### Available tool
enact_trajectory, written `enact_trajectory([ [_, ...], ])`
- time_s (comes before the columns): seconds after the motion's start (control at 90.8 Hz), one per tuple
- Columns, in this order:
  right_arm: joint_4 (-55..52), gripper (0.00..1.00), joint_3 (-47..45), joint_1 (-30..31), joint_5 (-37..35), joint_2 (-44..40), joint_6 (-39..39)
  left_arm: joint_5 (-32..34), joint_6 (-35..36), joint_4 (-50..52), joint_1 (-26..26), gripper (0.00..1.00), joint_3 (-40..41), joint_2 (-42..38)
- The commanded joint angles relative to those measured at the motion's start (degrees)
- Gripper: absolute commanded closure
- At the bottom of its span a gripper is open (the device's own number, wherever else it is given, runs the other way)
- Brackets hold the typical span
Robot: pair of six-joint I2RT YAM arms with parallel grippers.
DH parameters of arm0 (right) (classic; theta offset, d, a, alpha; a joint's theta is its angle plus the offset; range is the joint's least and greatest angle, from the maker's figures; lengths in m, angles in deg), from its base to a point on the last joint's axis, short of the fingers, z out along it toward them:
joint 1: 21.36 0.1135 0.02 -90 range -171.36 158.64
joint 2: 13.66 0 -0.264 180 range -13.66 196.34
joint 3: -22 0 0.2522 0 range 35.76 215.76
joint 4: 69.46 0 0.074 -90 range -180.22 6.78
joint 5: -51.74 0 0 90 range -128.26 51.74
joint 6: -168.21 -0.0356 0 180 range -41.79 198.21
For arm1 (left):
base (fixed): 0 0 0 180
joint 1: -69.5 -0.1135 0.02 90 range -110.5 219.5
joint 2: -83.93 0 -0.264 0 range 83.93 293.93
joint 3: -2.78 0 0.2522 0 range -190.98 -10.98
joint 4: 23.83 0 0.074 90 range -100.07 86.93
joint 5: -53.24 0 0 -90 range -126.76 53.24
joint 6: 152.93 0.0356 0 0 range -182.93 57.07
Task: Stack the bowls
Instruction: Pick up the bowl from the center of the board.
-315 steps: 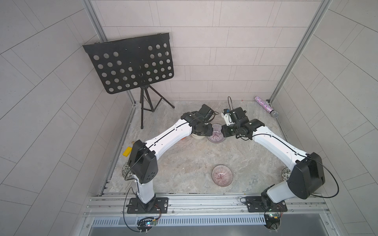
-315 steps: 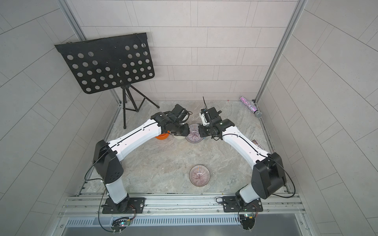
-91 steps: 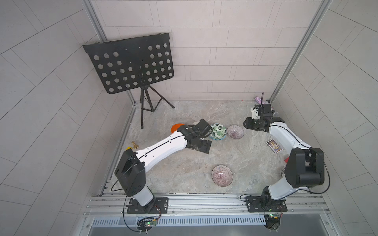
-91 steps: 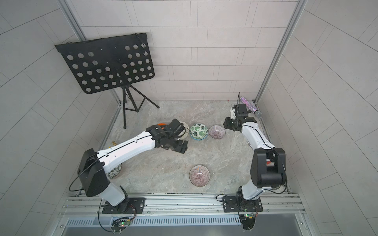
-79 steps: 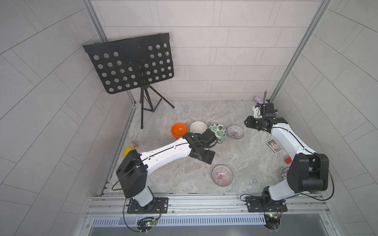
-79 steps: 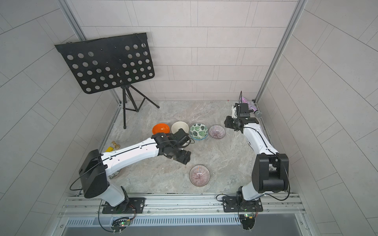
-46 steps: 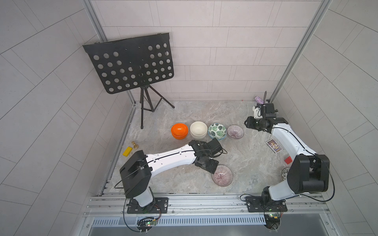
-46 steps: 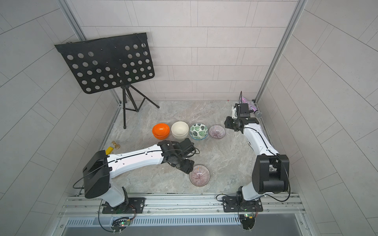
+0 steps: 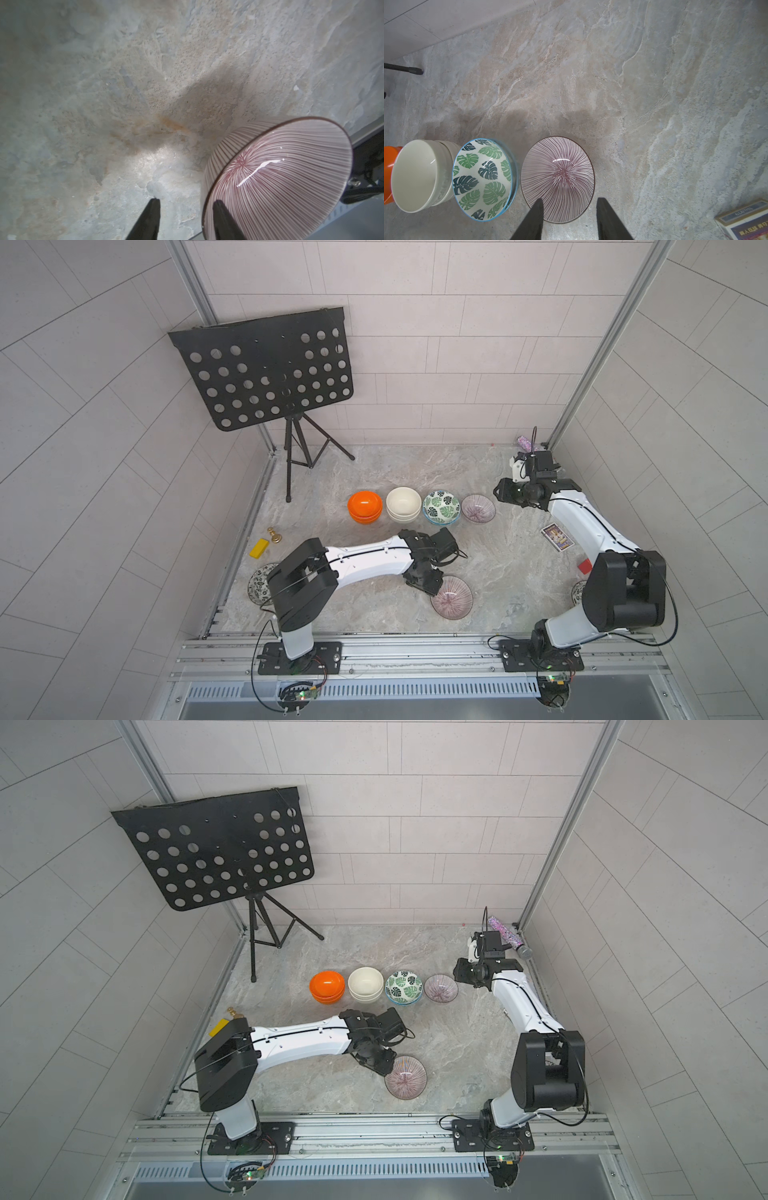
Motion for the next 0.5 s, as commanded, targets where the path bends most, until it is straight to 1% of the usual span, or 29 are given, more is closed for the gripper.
enact_trajectory([
  [0.0, 0.03, 0.55, 0.05, 0.57, -0.41, 0.47, -0.17, -1.08, -0.17, -0.30, 0.37, 0.64, -1.13, 1.19],
  [0.066, -0.08, 0.55, 0.16, 0.76, -0.41, 0.55, 0.00, -1.52, -0.27, -0.58, 0.38, 0.68, -1.30, 1.34],
  [0.22, -0.69, 0.55, 0.48, 1.32, -0.41, 0.95, 0.42, -2.71, -0.84, -1.34, 0.33, 0.84, -1.55, 1.22],
  [0.396, -1.13, 0.56, 0.74, 1.85, -0.65, 1.01, 0.76, -4.00, -1.16, -1.97, 0.11, 1.00, -2.33, 1.87],
  [0.484, -1.39, 0.55, 0.75, 2.05, -0.76, 0.77, 1.03, -4.01, -1.36, -2.25, -0.36, 1.00, -2.59, 1.59],
])
